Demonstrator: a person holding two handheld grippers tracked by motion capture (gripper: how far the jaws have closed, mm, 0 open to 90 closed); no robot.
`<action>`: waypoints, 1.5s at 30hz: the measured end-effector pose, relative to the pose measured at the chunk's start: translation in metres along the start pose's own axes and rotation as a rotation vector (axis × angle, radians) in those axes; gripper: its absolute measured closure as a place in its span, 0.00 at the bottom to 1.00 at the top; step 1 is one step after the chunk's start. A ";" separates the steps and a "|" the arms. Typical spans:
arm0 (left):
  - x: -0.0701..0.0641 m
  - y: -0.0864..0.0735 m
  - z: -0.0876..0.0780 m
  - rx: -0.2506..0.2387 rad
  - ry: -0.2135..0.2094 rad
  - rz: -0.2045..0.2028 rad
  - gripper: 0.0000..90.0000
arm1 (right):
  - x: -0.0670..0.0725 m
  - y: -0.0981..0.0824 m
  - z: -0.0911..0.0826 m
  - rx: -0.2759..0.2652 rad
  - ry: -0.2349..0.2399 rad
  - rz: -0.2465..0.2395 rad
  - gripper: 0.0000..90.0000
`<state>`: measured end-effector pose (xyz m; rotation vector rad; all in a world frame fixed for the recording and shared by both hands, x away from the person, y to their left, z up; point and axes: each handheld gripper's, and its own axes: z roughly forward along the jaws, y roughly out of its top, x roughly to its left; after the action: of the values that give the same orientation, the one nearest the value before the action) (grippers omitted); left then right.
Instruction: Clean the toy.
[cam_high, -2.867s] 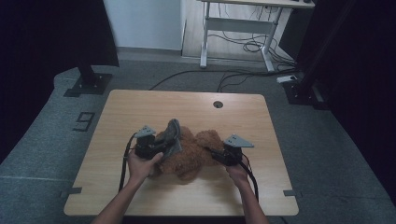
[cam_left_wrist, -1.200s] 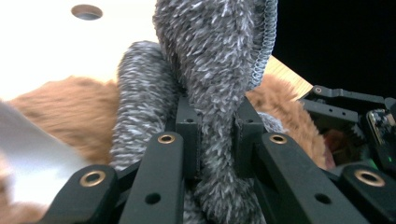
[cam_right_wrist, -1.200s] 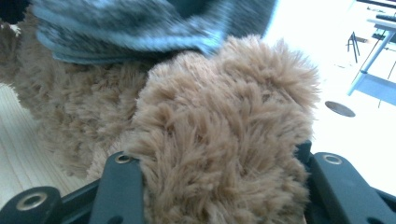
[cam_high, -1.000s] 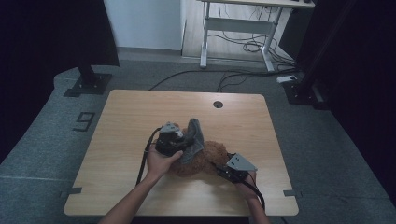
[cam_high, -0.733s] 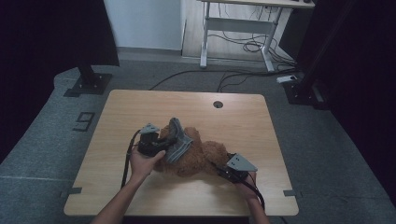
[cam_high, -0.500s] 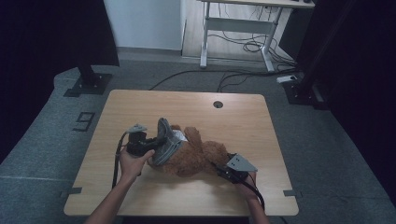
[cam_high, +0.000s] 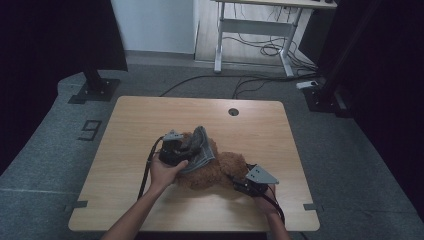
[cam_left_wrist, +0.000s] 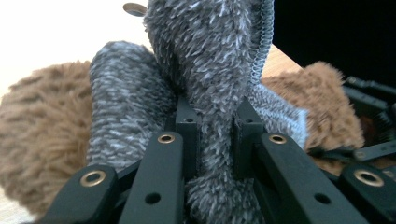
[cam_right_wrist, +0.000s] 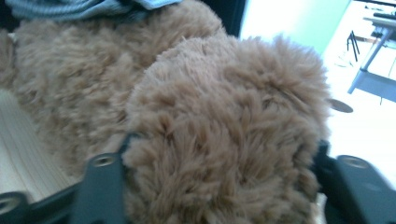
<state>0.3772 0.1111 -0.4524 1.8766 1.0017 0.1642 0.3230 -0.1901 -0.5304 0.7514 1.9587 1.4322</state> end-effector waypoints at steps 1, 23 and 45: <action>0.001 -0.004 0.000 -0.002 -0.007 -0.005 0.86 | -0.001 0.000 -0.001 -0.001 0.002 0.007 0.36; -0.021 -0.059 -0.026 -0.108 0.009 0.076 0.87 | -0.018 0.036 0.009 0.244 0.192 0.186 0.11; -0.019 -0.056 0.003 -0.172 0.051 0.068 0.87 | -0.009 0.017 0.017 0.146 -0.063 -0.015 0.50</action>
<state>0.3343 0.1066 -0.4930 1.7575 0.9287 0.3300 0.3433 -0.1813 -0.5168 0.8342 2.0322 1.2515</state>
